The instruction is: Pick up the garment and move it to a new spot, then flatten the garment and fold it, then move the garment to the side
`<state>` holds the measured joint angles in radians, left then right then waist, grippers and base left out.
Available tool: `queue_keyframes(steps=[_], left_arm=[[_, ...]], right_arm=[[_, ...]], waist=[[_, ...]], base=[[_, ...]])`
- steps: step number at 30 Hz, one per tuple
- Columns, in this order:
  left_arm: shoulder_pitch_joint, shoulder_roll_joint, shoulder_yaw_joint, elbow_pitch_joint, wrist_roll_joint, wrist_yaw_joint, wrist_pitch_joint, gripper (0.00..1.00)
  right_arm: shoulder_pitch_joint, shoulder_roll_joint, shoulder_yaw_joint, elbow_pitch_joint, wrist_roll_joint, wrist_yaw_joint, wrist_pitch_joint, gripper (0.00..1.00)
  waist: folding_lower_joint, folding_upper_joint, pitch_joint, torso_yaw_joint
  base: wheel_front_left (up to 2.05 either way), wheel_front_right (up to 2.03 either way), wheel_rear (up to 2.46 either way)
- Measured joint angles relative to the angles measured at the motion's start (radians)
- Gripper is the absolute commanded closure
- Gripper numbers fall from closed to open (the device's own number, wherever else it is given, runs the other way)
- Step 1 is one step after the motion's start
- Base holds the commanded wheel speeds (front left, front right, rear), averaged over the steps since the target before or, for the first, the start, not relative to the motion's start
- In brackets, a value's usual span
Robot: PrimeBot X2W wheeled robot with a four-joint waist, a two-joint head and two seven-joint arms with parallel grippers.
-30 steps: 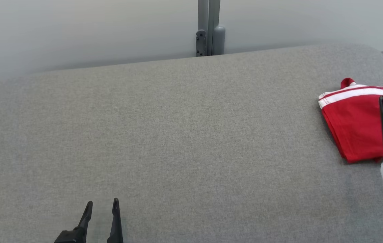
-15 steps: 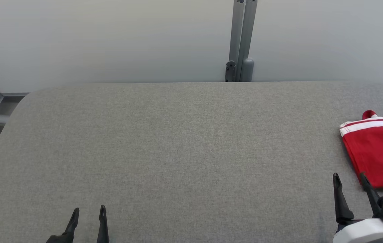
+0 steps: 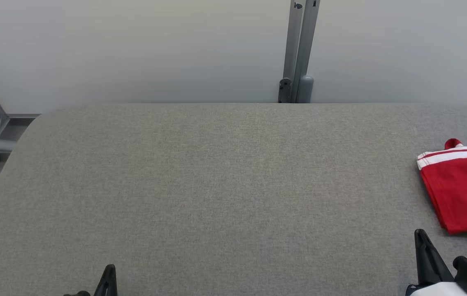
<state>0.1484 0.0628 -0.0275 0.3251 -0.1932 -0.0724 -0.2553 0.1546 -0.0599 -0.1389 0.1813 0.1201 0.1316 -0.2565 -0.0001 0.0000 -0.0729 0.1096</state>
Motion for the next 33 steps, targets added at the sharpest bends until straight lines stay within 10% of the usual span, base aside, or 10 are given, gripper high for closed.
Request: queue_keyframes(steps=[33], left_arm=[[-0.08,-0.007,0.053,-0.024,-0.543,-0.017,0.142,1.0]], right_arm=[[-0.084,0.007,0.009,0.028,0.569,0.0,0.142,1.0]], waist=[[0.0,0.0,0.02,-0.029]], base=[[0.0,0.0,0.0]])
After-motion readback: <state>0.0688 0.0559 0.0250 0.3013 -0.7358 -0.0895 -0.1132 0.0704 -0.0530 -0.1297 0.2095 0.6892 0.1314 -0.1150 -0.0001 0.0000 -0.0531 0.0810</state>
